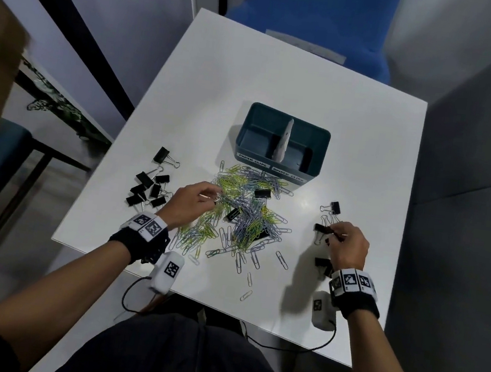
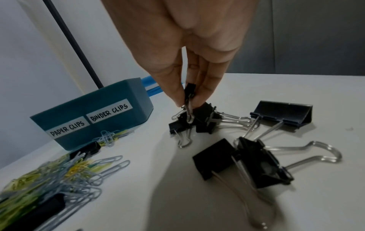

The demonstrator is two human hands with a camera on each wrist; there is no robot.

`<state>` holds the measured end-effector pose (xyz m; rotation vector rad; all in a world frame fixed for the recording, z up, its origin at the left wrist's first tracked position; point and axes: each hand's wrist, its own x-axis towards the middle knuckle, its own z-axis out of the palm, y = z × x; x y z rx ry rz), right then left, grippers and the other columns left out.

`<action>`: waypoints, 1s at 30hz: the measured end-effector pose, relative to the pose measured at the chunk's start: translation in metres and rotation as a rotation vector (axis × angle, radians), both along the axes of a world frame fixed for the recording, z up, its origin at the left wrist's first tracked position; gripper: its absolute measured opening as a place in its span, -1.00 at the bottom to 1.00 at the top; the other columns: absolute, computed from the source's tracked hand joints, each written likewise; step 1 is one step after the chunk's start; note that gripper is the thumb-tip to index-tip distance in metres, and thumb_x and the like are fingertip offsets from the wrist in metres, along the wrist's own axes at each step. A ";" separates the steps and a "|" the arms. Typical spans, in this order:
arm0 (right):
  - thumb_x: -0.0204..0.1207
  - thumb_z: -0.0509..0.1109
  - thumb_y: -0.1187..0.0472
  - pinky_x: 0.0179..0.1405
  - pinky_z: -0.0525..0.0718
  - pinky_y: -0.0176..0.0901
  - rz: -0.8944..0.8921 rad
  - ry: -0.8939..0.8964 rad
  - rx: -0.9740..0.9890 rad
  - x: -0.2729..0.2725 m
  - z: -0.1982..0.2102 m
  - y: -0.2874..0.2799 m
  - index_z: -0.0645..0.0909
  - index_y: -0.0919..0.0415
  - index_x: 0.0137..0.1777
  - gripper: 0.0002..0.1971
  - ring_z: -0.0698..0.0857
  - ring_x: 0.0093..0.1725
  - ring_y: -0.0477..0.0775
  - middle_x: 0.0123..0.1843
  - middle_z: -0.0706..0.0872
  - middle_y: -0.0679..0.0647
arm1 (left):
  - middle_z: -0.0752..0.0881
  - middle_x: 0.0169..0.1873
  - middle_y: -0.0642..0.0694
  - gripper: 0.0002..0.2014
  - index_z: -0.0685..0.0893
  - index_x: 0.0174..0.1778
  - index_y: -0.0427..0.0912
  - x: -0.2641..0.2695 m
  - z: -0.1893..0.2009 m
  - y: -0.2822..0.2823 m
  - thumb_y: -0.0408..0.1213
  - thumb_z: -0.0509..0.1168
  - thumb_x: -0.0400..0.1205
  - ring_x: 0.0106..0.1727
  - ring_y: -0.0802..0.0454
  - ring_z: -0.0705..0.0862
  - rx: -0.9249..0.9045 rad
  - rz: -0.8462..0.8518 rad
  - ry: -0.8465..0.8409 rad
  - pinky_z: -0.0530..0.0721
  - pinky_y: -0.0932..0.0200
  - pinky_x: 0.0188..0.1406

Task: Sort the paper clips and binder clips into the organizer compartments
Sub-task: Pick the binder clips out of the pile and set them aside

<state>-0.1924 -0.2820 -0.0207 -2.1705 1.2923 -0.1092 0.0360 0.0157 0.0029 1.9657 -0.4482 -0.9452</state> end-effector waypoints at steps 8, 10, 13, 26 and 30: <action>0.41 0.41 0.42 0.04 0.67 0.00 -0.009 -0.003 -0.014 0.001 -0.006 -0.005 0.70 0.17 0.01 -0.77 0.70 -0.05 0.21 -0.03 0.73 0.18 | 0.74 -0.01 -0.06 -0.81 0.70 0.10 -0.12 0.028 0.004 0.003 -0.37 0.35 0.60 -0.01 0.04 0.73 0.031 0.285 -0.061 0.75 0.05 -0.01; 0.42 0.43 0.37 0.01 0.65 0.01 0.025 0.004 -0.075 0.001 -0.006 -0.004 0.70 0.15 -0.02 -0.82 0.68 -0.04 0.25 -0.03 0.71 0.18 | 0.74 -0.04 -0.08 -0.80 0.71 0.08 -0.16 0.043 -0.001 0.010 -0.42 0.38 0.56 -0.01 0.04 0.70 0.118 0.275 -0.228 0.67 0.13 0.08; 0.44 0.43 0.33 -0.03 0.61 -0.02 0.052 -0.035 -0.128 0.000 -0.003 0.003 0.70 0.19 -0.01 -0.85 0.66 -0.03 0.25 -0.04 0.71 0.19 | 0.73 -0.03 -0.14 -0.82 0.72 0.06 -0.18 0.058 -0.009 0.020 -0.42 0.37 0.56 -0.01 -0.12 0.70 0.237 0.175 -0.366 0.67 0.03 0.05; 0.47 0.46 0.16 -0.26 0.63 -0.03 0.356 0.227 -0.028 -0.057 -0.014 0.096 0.57 0.23 0.26 -0.63 0.71 -0.12 0.30 0.13 0.61 0.22 | 0.54 0.31 -0.20 -0.60 0.51 0.40 -0.29 -0.011 -0.026 0.068 -0.30 0.29 0.63 0.25 -0.18 0.58 0.422 -0.435 -0.651 0.71 -0.08 -0.03; 0.44 0.40 0.33 -0.36 0.61 -0.04 0.347 0.198 0.026 -0.046 -0.016 0.112 0.61 0.23 0.11 -0.76 0.69 -0.23 0.34 0.00 0.61 0.23 | 0.48 0.26 -0.24 -0.55 0.47 0.34 -0.37 -0.038 -0.039 0.062 -0.36 0.37 0.55 0.17 -0.20 0.53 0.493 -0.489 -0.671 0.69 0.04 -0.27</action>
